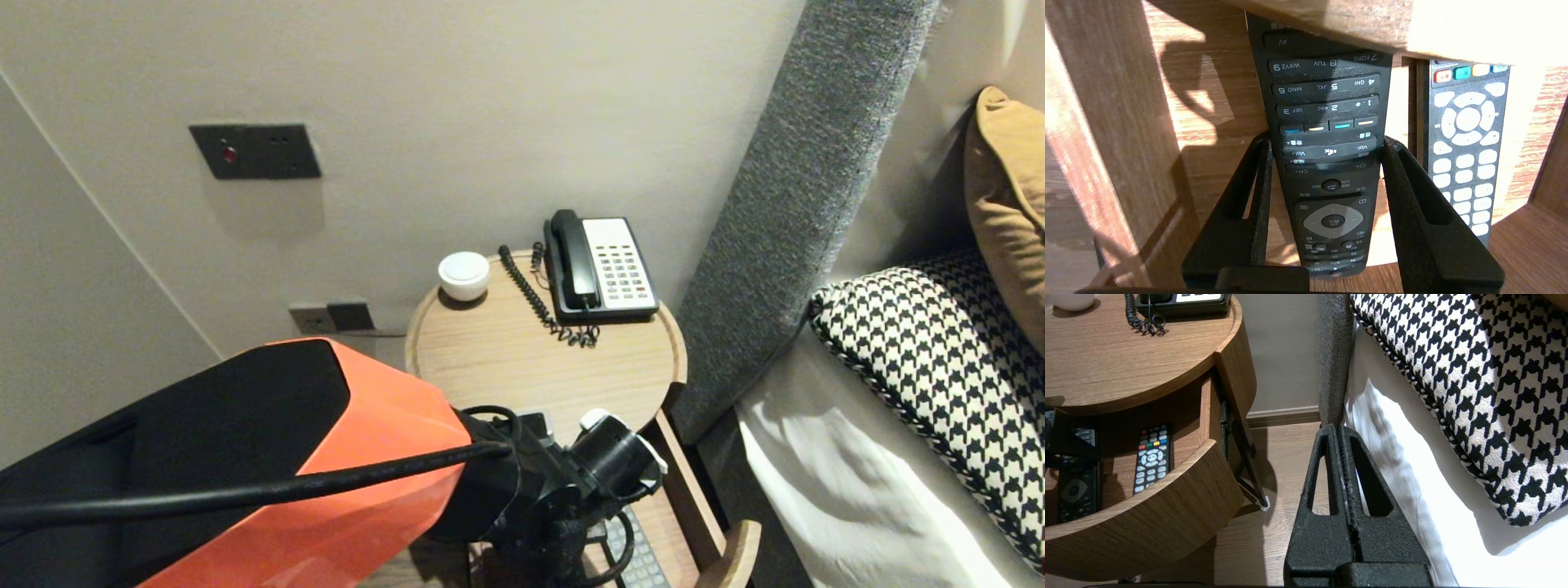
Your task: Take the remote control out of the drawer one by one and place them on the table
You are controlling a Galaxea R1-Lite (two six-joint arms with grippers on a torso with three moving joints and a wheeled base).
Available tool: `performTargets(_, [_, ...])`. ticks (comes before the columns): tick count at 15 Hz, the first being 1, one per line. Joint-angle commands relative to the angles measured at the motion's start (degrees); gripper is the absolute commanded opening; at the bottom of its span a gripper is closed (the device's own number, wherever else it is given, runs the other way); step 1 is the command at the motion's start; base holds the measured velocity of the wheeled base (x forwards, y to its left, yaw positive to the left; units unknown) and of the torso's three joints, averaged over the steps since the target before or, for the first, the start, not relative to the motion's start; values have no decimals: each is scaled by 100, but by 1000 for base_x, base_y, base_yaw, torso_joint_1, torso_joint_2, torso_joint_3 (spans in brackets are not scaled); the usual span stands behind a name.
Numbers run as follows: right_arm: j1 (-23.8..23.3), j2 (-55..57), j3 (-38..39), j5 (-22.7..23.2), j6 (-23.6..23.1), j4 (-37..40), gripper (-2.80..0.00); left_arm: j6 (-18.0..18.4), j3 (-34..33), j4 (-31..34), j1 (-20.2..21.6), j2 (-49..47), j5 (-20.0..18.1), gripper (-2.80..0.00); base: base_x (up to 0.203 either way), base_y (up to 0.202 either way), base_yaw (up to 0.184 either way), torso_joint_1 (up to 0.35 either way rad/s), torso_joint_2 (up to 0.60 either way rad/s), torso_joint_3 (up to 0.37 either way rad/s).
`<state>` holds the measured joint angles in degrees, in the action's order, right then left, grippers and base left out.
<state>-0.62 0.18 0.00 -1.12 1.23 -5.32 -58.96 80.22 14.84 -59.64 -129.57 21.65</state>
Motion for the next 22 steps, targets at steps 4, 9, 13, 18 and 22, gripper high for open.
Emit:
performTargets(4, [-8, 8, 229, -2, 0, -13, -280, 11, 41, -51, 84, -221, 6, -280, 0, 0, 0, 0, 0, 0])
performTargets(9, [1, 8, 229, -2, 0, -5, -280, 122, 125, -130, 172, -297, -21, -280, 0, 0, 0, 0, 0, 0])
performTargets(13, [1, 8, 229, -2, 0, -5, -280, 252, 216, -121, 333, -253, -289, -280, 0, 0, 0, 0, 0, 0])
performTargets(18, [1, 8, 229, -2, 0, -5, -280, 415, 213, -95, 491, -173, -625, -280, 0, 0, 0, 0, 0, 0])
performTargets(22, [1, 8, 229, -2, 0, -12, -280, 519, 257, -88, 605, -142, -800, -280, 0, 0, 0, 0, 0, 0])
